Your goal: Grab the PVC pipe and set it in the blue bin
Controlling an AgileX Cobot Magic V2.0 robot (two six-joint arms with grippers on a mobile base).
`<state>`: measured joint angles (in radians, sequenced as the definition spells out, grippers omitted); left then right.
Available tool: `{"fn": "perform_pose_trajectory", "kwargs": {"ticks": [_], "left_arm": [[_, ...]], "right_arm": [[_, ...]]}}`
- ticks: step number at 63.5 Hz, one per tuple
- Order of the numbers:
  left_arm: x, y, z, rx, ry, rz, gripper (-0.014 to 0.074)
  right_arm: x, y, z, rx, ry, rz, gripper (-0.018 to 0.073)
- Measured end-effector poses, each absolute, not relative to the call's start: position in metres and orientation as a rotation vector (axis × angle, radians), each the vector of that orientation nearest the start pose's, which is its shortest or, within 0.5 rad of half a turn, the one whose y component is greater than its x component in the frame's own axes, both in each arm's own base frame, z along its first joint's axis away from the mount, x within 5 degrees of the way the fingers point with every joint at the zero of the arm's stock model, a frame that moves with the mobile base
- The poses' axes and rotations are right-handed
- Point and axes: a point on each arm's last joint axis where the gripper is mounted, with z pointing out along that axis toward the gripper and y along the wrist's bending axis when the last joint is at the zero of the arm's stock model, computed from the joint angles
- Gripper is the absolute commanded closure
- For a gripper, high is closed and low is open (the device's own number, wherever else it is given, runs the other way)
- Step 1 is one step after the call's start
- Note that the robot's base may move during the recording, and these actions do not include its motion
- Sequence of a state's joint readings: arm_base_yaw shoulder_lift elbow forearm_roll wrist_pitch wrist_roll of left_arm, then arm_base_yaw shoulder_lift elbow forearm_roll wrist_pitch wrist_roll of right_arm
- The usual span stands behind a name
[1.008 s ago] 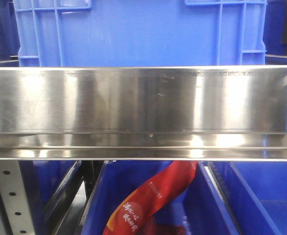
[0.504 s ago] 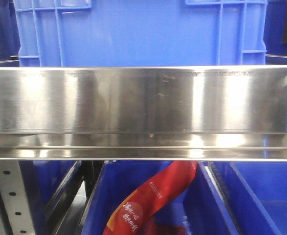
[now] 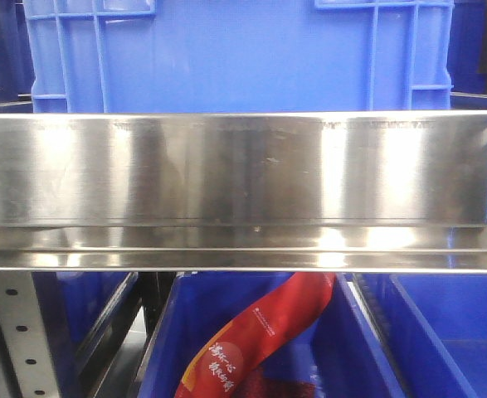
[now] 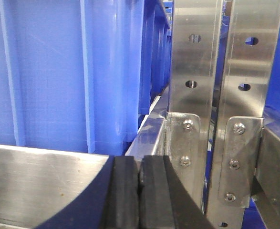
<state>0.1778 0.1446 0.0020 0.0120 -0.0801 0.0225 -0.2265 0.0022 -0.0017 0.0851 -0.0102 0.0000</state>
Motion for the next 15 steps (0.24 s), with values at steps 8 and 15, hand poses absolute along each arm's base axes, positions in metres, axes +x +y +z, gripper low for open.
{"fn": "perform_pose_trajectory", "kwargs": {"ticks": [8, 15], "left_arm": [[0.0676, 0.0121, 0.2108, -0.110, 1.549, 0.167, 0.0707], [0.0676, 0.0121, 0.2108, -0.110, 1.549, 0.167, 0.0707]], "right_arm": [[0.0547, -0.0127, 0.2146, 0.230, 1.457, -0.116, 0.0722], [0.0547, -0.0127, 0.2146, 0.230, 1.457, -0.116, 0.0722]]}}
